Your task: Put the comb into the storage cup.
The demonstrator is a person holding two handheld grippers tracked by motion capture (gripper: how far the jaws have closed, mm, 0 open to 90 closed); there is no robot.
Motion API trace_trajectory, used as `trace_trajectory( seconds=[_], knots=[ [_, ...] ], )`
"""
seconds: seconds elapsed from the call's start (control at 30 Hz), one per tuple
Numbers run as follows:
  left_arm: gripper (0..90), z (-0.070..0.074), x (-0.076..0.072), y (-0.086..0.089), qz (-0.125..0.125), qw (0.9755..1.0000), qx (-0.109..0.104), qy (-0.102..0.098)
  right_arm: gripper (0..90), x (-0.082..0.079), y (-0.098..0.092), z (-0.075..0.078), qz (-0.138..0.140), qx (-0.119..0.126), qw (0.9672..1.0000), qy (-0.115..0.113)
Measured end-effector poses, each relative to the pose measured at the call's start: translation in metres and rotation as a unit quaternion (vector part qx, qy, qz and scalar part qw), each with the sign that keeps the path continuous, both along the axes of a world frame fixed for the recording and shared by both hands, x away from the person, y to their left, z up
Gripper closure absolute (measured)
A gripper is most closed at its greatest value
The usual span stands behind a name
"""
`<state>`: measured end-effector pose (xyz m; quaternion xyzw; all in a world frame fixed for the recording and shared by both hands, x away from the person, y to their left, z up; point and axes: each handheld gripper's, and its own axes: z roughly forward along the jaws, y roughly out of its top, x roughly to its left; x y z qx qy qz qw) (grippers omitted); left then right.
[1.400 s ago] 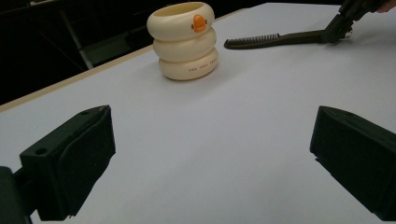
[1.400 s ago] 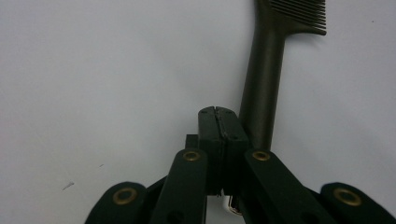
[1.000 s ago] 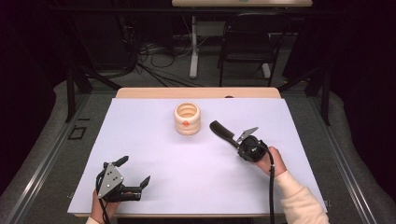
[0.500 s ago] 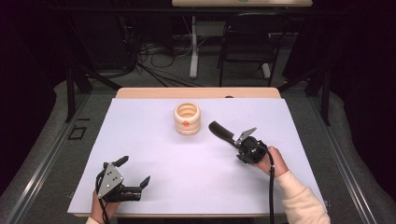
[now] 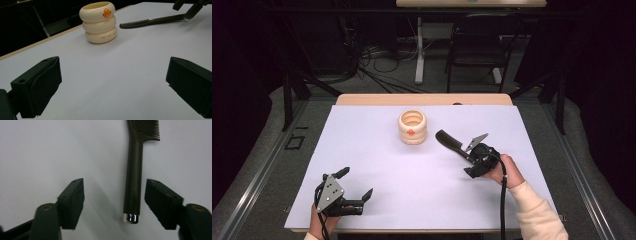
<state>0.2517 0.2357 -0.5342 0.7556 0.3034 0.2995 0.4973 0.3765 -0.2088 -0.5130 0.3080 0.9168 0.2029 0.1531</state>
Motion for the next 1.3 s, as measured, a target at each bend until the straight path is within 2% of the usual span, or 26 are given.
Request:
trace_trajectory(
  seconds=[0.1, 0.2, 0.23, 0.37, 0.4, 0.5, 0.7, 0.73, 0.93, 0.97, 1.03, 1.1, 1.2, 1.27, 1.3],
  knots=[
    [0.3, 0.000, 0.000, 0.000, -0.001, 1.0000, -0.001, 0.000, 17.5, 0.003, 0.001, 0.000, -0.005, -0.001, 1.0000, -0.001],
    [0.2, 0.000, 0.000, 0.000, 0.000, 1.0000, -0.002, 0.000, 13.6, 0.006, 0.000, 0.002, -0.002, 0.002, 1.0000, -0.007],
    [0.2, 0.000, 0.000, 0.000, 0.000, 1.0000, -0.001, 0.000, 11.1, 0.007, 0.001, 0.003, -0.010, 0.002, 0.9999, -0.003],
    [0.2, 0.000, 0.000, 0.000, 0.000, 1.0000, -0.003, 0.002, 1.1, 0.014, 0.002, 0.005, -0.006, -0.003, 1.0000, -0.004],
    [0.2, 0.000, 0.001, 0.000, 0.000, 1.0000, -0.003, 0.002, 0.0, 0.014, 0.003, 0.005, -0.012, -0.002, 0.9999, -0.003],
    [0.2, 0.000, 0.000, 0.001, 0.000, 1.0000, -0.003, 0.002, 0.0, 0.019, 0.005, 0.005, -0.010, -0.006, 0.9999, -0.005],
    [0.3, 0.000, 0.000, 0.001, -0.001, 1.0000, -0.003, 0.002, 0.0, 0.026, 0.008, 0.003, -0.011, -0.006, 0.9999, 0.005],
    [0.2, 0.000, 0.000, 0.001, -0.001, 1.0000, -0.003, 0.002, 0.0, 0.028, 0.008, 0.003, -0.005, -0.009, 0.9999, 0.005],
    [0.2, 0.000, 0.001, 0.001, -0.001, 1.0000, -0.003, 0.002, 0.0, 0.036, 0.012, 0.002, -0.015, -0.016, 0.9996, 0.020],
    [0.2, 0.000, 0.001, 0.001, -0.002, 1.0000, -0.003, 0.003, 0.0, 0.037, 0.013, 0.001, -0.016, -0.013, 0.9996, 0.018],
    [0.2, -0.001, 0.001, 0.000, -0.002, 1.0000, -0.004, 0.003, 0.0, 0.040, 0.015, 0.002, -0.021, -0.023, 0.9993, 0.023],
    [0.2, -0.001, 0.001, 0.000, -0.002, 1.0000, -0.005, 0.003, 0.8, 0.043, 0.016, 0.001, -0.029, -0.024, 0.9992, 0.013],
    [0.2, -0.001, 0.001, 0.000, -0.002, 1.0000, -0.006, 0.004, 12.1, 0.048, 0.017, 0.003, -0.031, -0.023, 0.9992, 0.012],
    [0.2, -0.001, 0.001, 0.000, -0.002, 1.0000, -0.006, 0.004, 18.7, 0.050, 0.019, 0.003, -0.032, -0.030, 0.9989, 0.015],
    [0.3, -0.001, 0.001, 0.000, -0.002, 1.0000, -0.006, 0.004, 24.9, 0.052, 0.021, 0.003, -0.034, -0.036, 0.9987, 0.013]
  ],
)
